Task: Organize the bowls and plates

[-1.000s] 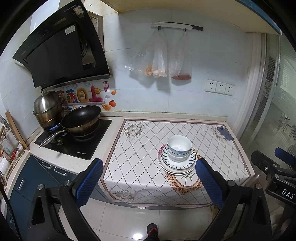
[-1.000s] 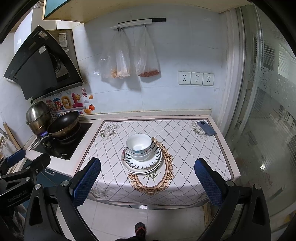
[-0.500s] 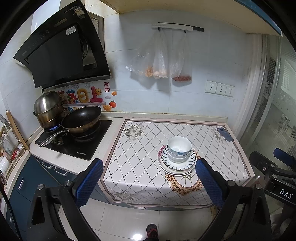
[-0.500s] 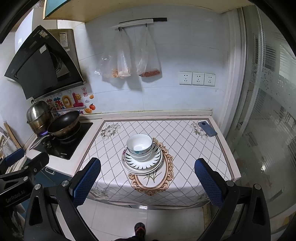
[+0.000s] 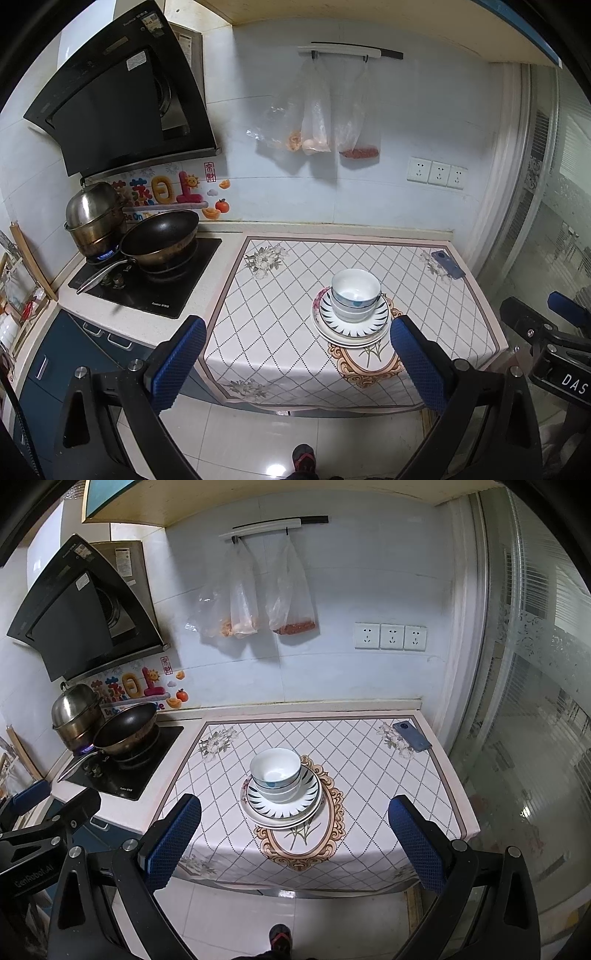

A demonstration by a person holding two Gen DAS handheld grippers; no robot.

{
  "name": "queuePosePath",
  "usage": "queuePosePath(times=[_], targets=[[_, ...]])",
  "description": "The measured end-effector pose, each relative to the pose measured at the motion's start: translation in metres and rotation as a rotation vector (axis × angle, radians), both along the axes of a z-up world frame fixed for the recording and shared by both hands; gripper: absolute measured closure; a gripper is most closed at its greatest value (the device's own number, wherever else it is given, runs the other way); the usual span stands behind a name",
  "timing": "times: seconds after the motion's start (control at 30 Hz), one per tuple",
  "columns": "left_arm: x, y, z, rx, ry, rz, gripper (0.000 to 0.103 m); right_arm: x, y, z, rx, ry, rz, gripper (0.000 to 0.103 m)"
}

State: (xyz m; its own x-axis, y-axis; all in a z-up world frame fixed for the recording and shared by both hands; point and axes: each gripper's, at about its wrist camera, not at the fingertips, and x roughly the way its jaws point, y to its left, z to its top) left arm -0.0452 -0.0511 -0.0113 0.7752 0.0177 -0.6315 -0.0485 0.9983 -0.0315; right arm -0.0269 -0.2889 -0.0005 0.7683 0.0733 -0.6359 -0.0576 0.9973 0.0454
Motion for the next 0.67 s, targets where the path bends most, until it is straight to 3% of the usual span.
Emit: queuePosePath(times=[0.67], targets=[[0.0030, -0.0008, 0.0020, 0.001, -0.013, -0.003, 0.001, -0.0009, -0.0005, 0.0002, -0.005, -0.001, 0.000, 0.000]])
